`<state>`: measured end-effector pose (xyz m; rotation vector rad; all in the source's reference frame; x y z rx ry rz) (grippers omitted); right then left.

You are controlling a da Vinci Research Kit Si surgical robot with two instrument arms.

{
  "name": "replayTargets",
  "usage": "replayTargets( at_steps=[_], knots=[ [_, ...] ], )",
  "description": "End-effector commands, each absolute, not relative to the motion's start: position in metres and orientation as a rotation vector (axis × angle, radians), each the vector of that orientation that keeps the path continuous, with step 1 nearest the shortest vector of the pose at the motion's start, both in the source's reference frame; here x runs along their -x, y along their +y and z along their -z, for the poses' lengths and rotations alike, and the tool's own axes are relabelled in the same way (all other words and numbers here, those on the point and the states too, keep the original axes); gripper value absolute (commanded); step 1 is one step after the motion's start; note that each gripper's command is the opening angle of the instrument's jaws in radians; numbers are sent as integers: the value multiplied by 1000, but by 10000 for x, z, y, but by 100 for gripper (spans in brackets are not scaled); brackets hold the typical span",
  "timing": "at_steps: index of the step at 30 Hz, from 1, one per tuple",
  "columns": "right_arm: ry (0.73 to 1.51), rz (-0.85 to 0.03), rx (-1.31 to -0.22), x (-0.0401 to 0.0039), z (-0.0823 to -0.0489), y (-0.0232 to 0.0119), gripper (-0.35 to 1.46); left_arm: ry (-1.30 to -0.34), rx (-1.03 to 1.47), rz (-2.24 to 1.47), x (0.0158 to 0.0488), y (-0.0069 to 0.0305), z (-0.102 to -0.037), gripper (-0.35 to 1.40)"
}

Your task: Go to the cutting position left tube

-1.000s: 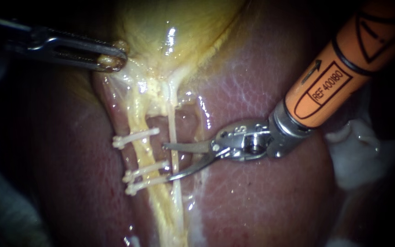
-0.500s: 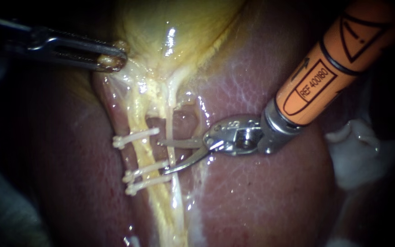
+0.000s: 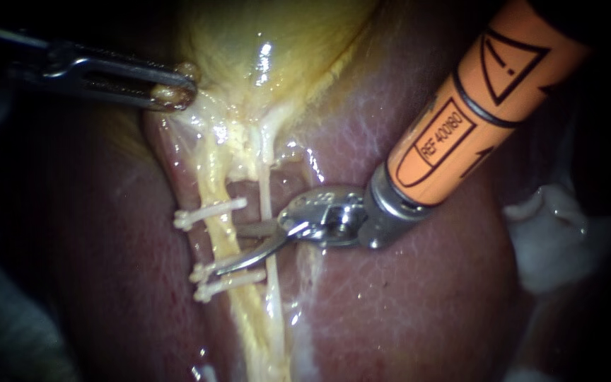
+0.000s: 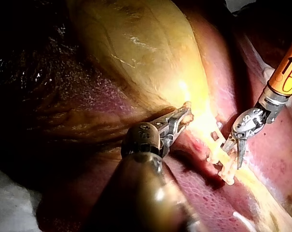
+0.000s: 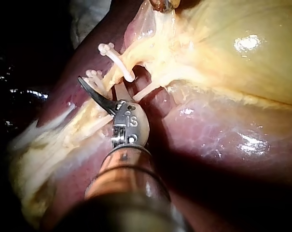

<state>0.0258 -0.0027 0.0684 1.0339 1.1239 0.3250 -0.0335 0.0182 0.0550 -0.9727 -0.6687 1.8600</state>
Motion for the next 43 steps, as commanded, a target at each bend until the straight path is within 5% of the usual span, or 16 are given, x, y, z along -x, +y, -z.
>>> replayTargets(
  at_steps=[1,14,31,43],
  knots=[
    [1134,-333,-1039,-262,-683,-27,143,-668,972,-1860,335,182,-550,-35],
    [1197,-405,-1067,-305,-675,-31,143,-667,972,-1859,337,182,-551,-35],
    [1259,-433,-1166,-302,-613,-24,143,-668,972,-1860,336,182,-551,-35],
    [1259,-424,-1173,-303,-611,-26,143,-667,972,-1859,337,182,-551,-35]
  ],
)
